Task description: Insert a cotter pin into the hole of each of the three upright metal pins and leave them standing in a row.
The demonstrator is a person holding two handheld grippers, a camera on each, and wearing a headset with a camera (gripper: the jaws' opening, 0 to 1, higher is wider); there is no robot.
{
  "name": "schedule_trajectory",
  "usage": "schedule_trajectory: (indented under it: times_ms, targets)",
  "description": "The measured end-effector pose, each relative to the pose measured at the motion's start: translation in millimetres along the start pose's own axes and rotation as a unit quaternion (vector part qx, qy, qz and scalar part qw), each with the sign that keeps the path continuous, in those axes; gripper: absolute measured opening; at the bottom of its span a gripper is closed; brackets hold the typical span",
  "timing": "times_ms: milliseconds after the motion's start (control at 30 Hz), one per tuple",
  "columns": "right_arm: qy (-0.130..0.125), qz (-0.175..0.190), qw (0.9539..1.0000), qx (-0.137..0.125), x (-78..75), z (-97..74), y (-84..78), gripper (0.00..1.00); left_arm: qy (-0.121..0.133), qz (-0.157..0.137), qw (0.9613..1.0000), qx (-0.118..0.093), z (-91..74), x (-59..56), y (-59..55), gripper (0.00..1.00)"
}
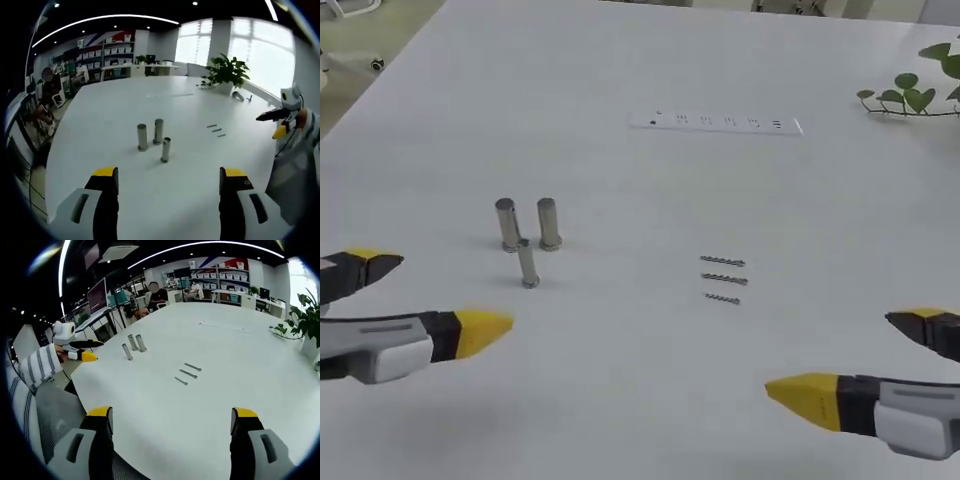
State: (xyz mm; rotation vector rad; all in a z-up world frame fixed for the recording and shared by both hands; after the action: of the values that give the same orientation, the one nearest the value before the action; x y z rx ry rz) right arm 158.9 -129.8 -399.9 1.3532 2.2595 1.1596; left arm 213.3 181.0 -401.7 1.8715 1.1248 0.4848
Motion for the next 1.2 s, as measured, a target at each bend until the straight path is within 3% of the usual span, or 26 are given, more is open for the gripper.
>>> schedule_trajectory:
  times_ms: [267,733,1200]
  targets:
    - [-0.001,0.001,1.0,0.005,0.1,2.0,-1.7,0.97,-0.021,0.036,0.9991,0.006,20.1,-0.7,12.6,0.76]
    - [-0.006,0.005,0.9999,0.01,-2.6,2.1,-4.5,0.97,-0.05,0.055,0.9972,0.003,50.4,-2.0,27.4,0.55]
    - [-0.005,0.006,0.9999,0.014,0.3,1.8,-8.4,0.97,-0.059,0.048,0.997,0.009,73.8,3.0,18.6,0.3]
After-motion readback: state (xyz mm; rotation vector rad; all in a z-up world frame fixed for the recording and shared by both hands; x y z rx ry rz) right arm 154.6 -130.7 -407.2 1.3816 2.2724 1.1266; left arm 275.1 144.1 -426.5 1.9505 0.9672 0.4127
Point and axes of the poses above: the centre of the closed fingertips' face, and the gripper's own axes: z roughly forward along the fingers, x roughly to its left, y roughly out of its top, the point moved 2 cm from there along -z, roughly backward along the fingers, and after that the axes turned 1 degree about y, right-handed, at the moved point
